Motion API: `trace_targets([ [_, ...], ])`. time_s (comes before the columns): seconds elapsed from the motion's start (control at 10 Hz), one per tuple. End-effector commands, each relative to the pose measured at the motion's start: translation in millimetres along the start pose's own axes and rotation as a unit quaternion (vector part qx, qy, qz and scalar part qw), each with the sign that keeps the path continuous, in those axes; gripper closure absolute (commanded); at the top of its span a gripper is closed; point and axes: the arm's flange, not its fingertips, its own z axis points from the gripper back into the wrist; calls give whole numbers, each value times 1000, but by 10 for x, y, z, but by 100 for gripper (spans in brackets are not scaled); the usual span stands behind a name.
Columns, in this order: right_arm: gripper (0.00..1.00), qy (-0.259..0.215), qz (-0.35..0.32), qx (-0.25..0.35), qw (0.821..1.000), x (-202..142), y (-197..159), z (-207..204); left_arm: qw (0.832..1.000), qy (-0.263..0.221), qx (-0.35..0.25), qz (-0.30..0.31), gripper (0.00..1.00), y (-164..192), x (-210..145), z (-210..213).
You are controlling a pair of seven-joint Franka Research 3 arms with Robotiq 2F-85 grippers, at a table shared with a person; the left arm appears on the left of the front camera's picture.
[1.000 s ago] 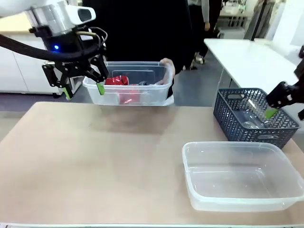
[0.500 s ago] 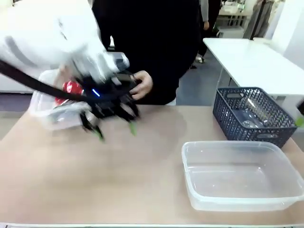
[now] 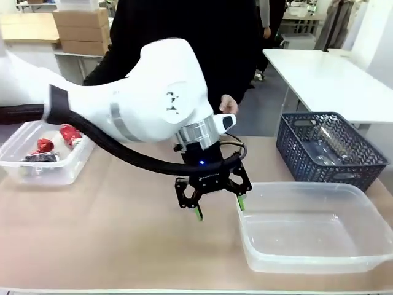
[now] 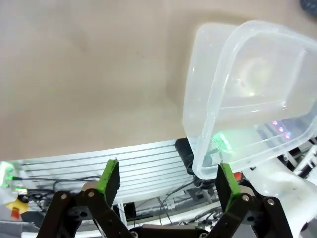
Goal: Sort the waste into each basket.
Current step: Pick up the Organizing box on the right side of the table and lift it.
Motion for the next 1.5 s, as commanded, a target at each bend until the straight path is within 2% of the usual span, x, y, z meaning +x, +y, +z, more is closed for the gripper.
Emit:
trace_targets([
  [0.0, 0, -24, -12, 0, 1000, -165, -5, 163, 1000, 1, 5, 4, 0, 98, -125, 3],
  [0.1, 0, 0, 0, 0, 1000, 0, 0, 0, 1000, 0, 0, 0, 0, 0, 0, 0],
  [0.2, 0, 38, -1, -43, 998, 32, 268, -283, 999, -36, 12, -8, 0, -125, 62, -162],
  [0.4, 0, 48, -31, -46, 997, -85, 370, -695, 998, -61, -4, -12, 0, -313, 144, -293],
  [0.6, 0, 85, -46, -42, 994, -224, 350, -1047, 997, -81, 9, -13, 0, -456, 162, -379],
  [1.0, 0, 122, -35, -4, 992, -285, 377, -1714, 997, -62, 53, -13, 0, -629, 217, -692],
  [1.4, 0, 126, -28, -18, 991, -394, 419, -1818, 995, -59, 77, -16, 0, -692, 235, -874],
])
